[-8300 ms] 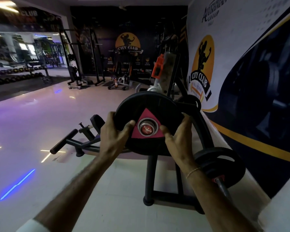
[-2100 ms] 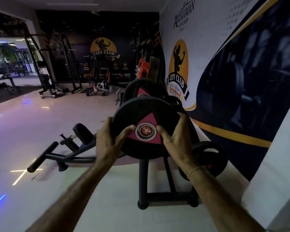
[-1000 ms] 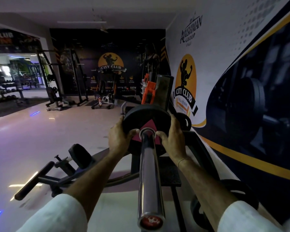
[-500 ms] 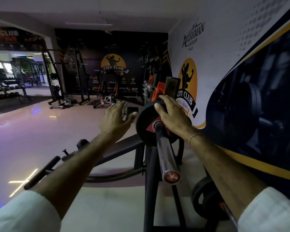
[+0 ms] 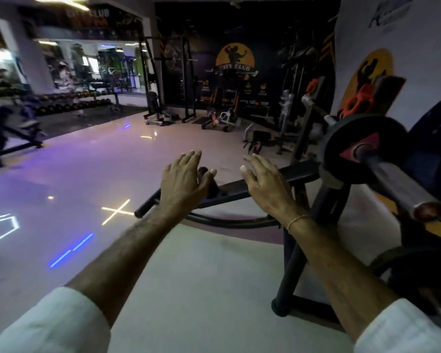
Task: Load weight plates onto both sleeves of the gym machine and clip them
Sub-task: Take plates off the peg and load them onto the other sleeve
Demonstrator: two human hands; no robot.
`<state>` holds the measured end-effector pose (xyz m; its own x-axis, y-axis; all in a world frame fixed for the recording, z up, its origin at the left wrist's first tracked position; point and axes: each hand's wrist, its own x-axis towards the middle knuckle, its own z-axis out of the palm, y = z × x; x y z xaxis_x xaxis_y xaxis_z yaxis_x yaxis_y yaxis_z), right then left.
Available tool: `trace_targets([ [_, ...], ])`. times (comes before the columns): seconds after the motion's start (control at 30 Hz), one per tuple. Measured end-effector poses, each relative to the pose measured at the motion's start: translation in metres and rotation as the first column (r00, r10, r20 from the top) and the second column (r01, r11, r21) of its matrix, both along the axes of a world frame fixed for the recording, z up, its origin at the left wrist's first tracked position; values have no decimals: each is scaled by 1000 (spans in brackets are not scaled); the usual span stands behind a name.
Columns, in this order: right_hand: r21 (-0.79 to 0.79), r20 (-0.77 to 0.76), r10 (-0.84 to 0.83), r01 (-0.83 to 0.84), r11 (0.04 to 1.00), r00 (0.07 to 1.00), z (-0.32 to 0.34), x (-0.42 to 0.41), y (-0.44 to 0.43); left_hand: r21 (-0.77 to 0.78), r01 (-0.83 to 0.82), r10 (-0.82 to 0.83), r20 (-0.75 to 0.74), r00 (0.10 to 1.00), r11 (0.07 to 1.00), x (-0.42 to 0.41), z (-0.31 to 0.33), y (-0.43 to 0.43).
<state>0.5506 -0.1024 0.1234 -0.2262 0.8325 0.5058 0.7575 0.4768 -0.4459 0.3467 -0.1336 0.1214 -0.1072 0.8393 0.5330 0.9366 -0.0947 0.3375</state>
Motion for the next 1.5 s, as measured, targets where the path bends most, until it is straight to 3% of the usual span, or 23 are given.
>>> trace_targets([
  [0.17,-69,44,79,-76,995,996,-53,-86,20,-57,-125,126,14,992,991,-87,-53,-4],
  [0.33,-164,-4,152,-150,975,988,-111,-172,57,-137,-214,225,71,972,967,-164,-111,16],
  [0.6,-278,-7,245,-237,931,970,-192,-305,176,-297,-347,392,109,913,890,-280,-175,112],
  [0.87,-403,43,371,-324,856,928,-230,-429,296,-402,-438,524,129,842,804,-401,-219,212],
  [1.2,-448,22,369,-321,834,929,-261,-629,481,-450,-430,568,233,789,783,-594,-268,395],
  [1.5,-472,3,241,-211,856,971,-260,-792,656,-434,-371,486,189,853,821,-776,-250,583],
])
